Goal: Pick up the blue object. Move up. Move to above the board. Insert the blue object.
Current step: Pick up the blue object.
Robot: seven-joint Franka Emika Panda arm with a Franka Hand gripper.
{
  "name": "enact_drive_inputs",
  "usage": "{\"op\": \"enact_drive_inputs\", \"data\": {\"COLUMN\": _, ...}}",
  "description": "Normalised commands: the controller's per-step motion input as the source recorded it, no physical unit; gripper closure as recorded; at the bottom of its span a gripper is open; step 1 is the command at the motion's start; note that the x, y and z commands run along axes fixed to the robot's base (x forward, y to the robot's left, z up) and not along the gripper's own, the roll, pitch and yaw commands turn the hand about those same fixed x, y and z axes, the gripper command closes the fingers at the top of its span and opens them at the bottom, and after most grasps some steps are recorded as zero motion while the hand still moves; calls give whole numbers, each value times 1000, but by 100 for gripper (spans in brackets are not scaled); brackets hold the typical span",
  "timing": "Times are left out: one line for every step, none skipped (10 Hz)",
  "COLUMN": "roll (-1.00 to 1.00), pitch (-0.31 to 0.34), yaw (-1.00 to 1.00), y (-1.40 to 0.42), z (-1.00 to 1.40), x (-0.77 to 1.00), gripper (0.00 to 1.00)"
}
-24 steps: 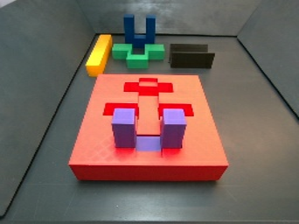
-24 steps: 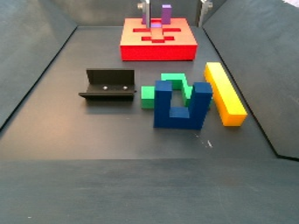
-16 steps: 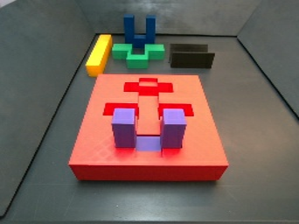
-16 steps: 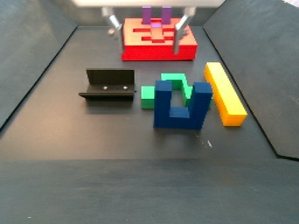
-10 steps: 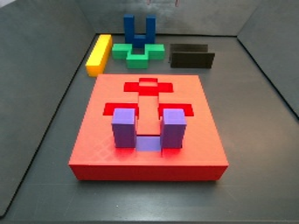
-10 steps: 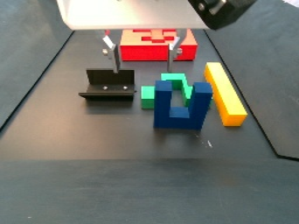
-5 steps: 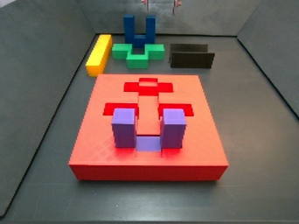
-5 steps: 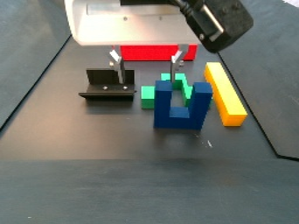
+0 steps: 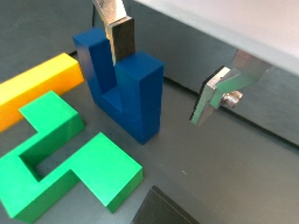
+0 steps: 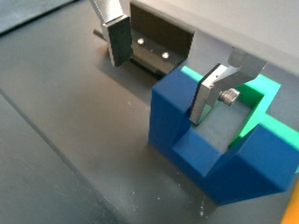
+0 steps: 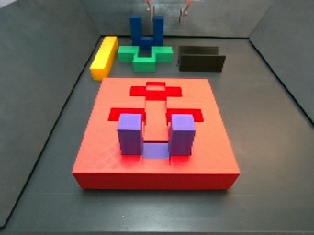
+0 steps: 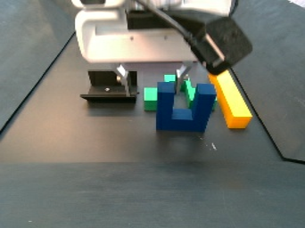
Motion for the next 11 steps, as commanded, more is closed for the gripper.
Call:
{"op": "enact_drive_inputs", "data": {"roll": 0, "pitch": 0, "yaw": 0, "y": 0, "z": 0, "x": 0, "gripper": 0}}
{"op": "enact_drive_inputs", "data": {"roll": 0, "pitch": 0, "yaw": 0, "y": 0, "z": 0, "x": 0, "gripper": 100}}
{"op": "enact_drive_inputs", "data": {"roll": 0, "pitch": 0, "yaw": 0, "y": 0, "z": 0, "x": 0, "gripper": 100}}
{"op": "enact_drive_inputs", "data": {"roll": 0, "pitch": 0, "yaw": 0, "y": 0, "z": 0, "x": 0, "gripper": 100}}
{"op": "enact_drive_inputs", "data": {"roll": 0, "pitch": 0, "yaw": 0, "y": 0, "z": 0, "x": 0, "gripper": 100}}
{"op": "enact_drive_inputs", "data": {"roll": 0, "pitch": 0, "yaw": 0, "y": 0, "z": 0, "x": 0, "gripper": 100}}
{"op": "enact_drive_inputs", "data": {"roll": 0, "pitch": 0, "yaw": 0, "y": 0, "z": 0, "x": 0, "gripper": 100}}
{"op": "enact_drive_inputs", "data": {"roll": 0, "pitch": 0, "yaw": 0, "y": 0, "z": 0, "x": 0, "gripper": 100}}
{"op": "enact_drive_inputs", "data": {"roll": 0, "pitch": 0, "yaw": 0, "y": 0, "z": 0, "x": 0, "gripper": 100}}
{"op": "enact_drive_inputs", "data": {"roll": 0, "pitch": 0, "yaw": 0, "y": 0, "z": 0, "x": 0, "gripper": 100}}
{"op": "enact_drive_inputs", "data": {"roll": 0, "pitch": 0, "yaw": 0, "y": 0, "z": 0, "x": 0, "gripper": 100}}
